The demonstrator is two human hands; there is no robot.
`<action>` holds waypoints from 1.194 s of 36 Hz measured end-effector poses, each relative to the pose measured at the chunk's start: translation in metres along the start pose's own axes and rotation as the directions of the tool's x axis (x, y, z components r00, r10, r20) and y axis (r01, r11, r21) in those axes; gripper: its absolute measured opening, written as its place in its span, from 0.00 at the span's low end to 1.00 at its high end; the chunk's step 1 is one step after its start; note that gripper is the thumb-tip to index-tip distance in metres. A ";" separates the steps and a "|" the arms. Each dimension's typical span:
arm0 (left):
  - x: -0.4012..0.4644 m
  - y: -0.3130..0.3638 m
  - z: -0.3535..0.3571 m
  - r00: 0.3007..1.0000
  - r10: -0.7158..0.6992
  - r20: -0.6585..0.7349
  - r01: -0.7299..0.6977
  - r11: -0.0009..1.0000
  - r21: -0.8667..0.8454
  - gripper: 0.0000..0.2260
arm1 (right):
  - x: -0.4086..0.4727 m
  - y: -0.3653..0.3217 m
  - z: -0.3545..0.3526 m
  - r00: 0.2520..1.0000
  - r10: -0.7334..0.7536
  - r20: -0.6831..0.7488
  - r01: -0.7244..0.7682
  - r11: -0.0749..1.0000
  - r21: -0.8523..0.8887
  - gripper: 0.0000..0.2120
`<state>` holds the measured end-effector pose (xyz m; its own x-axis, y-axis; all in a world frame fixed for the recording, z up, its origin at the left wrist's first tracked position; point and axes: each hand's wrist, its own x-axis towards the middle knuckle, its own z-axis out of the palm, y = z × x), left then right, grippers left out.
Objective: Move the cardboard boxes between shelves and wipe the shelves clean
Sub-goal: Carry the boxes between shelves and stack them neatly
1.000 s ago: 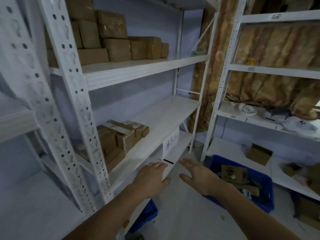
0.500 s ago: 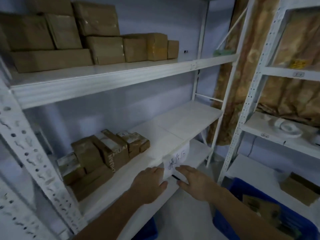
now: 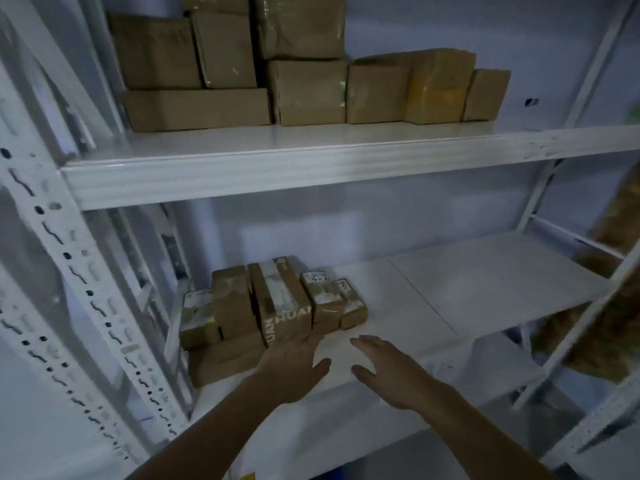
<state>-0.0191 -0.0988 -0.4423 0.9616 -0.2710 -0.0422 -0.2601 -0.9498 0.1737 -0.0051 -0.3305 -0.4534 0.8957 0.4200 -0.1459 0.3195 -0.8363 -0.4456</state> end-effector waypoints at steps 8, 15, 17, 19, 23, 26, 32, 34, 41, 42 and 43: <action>0.074 -0.036 0.004 0.999 -0.017 -0.045 0.020 0.997 0.071 0.28 | 0.077 0.018 -0.023 0.999 -0.040 0.020 0.040 0.999 0.011 0.23; 0.126 -0.040 -0.009 0.998 -0.042 -0.052 0.039 0.997 -0.068 0.28 | 0.128 0.038 -0.049 1.000 -0.001 0.005 0.000 0.995 0.102 0.28; 0.139 -0.041 -0.007 0.996 -0.046 -0.073 0.040 0.996 -0.086 0.28 | 0.144 0.048 -0.050 1.000 0.019 0.017 -0.020 0.995 0.096 0.29; 0.150 -0.040 -0.006 0.994 -0.069 -0.081 0.061 0.994 -0.095 0.23 | 0.162 0.062 -0.047 0.998 0.039 0.041 -0.043 0.996 0.079 0.26; 0.166 -0.043 -0.006 0.986 -0.132 -0.103 0.120 0.986 -0.112 0.16 | 0.202 0.080 -0.040 0.999 -0.017 0.047 0.014 0.999 0.051 0.24; 0.173 -0.049 -0.002 0.974 -0.189 -0.128 0.175 0.978 -0.111 0.16 | 0.224 0.069 -0.041 0.999 -0.037 0.018 0.035 0.991 0.129 0.34; 0.172 -0.053 -0.006 0.941 -0.314 -0.128 0.309 0.949 -0.057 0.18 | 0.260 0.044 -0.028 0.996 -0.081 0.047 0.077 0.994 0.080 0.31; 0.169 -0.058 -0.005 0.932 -0.346 -0.112 0.339 0.938 -0.073 0.19 | 0.266 0.035 -0.026 0.992 -0.115 0.042 0.112 0.992 0.064 0.30; 0.157 -0.072 0.005 0.914 -0.378 -0.144 0.371 0.926 -0.074 0.24 | 0.279 0.023 -0.005 0.992 -0.118 0.042 0.116 0.991 0.063 0.44; 0.156 -0.074 0.006 0.914 -0.378 -0.148 0.372 0.926 -0.066 0.26 | 0.279 0.022 -0.003 0.993 -0.108 0.040 0.106 0.992 0.063 0.45; 0.154 -0.075 0.007 0.914 -0.376 -0.151 0.371 0.926 -0.061 0.28 | 0.279 0.022 -0.001 0.994 -0.099 0.040 0.096 0.993 0.069 0.45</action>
<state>0.1483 -0.0704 -0.4682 0.9901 0.1334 0.0443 0.1216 -0.9711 0.2052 0.2526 -0.2322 -0.5032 0.8466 0.5143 -0.1369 0.3816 -0.7659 -0.5175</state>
